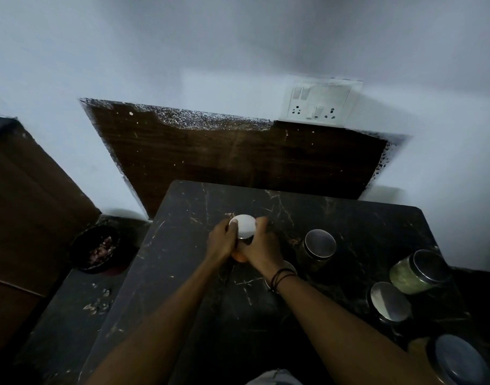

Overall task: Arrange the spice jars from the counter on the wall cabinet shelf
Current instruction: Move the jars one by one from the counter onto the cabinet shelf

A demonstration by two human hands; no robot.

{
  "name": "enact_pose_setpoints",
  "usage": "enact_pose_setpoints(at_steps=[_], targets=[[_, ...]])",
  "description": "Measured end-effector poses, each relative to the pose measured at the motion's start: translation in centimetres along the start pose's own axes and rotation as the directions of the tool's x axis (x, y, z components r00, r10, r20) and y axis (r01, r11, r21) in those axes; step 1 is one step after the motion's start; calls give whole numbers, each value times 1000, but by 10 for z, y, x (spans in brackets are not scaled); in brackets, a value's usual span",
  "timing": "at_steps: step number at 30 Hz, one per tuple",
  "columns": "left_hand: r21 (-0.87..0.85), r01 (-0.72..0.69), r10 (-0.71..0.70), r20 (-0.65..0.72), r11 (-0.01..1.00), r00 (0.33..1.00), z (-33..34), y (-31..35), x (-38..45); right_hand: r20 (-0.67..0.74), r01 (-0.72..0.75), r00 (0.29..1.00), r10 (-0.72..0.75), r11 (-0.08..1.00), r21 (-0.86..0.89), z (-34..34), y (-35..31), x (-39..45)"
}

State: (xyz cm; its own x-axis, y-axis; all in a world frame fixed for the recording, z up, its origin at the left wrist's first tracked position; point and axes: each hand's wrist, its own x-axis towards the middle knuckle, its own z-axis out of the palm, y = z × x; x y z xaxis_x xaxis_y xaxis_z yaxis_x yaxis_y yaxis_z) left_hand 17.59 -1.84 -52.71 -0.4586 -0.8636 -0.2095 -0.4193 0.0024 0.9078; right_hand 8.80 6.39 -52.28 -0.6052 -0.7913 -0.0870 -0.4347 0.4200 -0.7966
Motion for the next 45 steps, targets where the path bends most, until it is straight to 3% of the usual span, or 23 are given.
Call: enact_pose_setpoints(at_steps=[5,9,12,16,18,22,28,32,38,45], targets=[[-210,-66,54,-64,975,996,-12,21,-12,-30,110,994,-106,955,275,-36,-12,10],[-327,-118,104,-62,937,993,-16,34,-20,42,65,994,-103,848,526,-62,-19,14],[-439,-75,76,-16,895,997,-16,44,-23,67,26,994,-91,764,645,-73,-20,14],[-497,45,32,145,867,989,-16,47,-30,59,-43,998,-4,640,767,-71,-15,5],[-481,78,18,193,873,981,-14,46,-35,80,-99,995,59,582,807,-66,-11,-1],[-502,100,-20,163,859,986,-8,43,-43,177,-215,977,122,536,816,-59,-7,-9],[-525,56,-10,90,849,996,-10,53,-52,200,-217,975,97,597,772,-67,-11,-14],[-542,-12,57,66,841,996,-18,79,-52,186,-149,983,1,607,780,-87,-29,-13],[-605,-149,165,-30,782,986,-38,144,-57,144,49,955,-261,615,787,-135,-85,-7],[-650,-360,347,-155,669,925,-80,276,-60,-75,315,894,-442,499,808,-213,-188,13]])
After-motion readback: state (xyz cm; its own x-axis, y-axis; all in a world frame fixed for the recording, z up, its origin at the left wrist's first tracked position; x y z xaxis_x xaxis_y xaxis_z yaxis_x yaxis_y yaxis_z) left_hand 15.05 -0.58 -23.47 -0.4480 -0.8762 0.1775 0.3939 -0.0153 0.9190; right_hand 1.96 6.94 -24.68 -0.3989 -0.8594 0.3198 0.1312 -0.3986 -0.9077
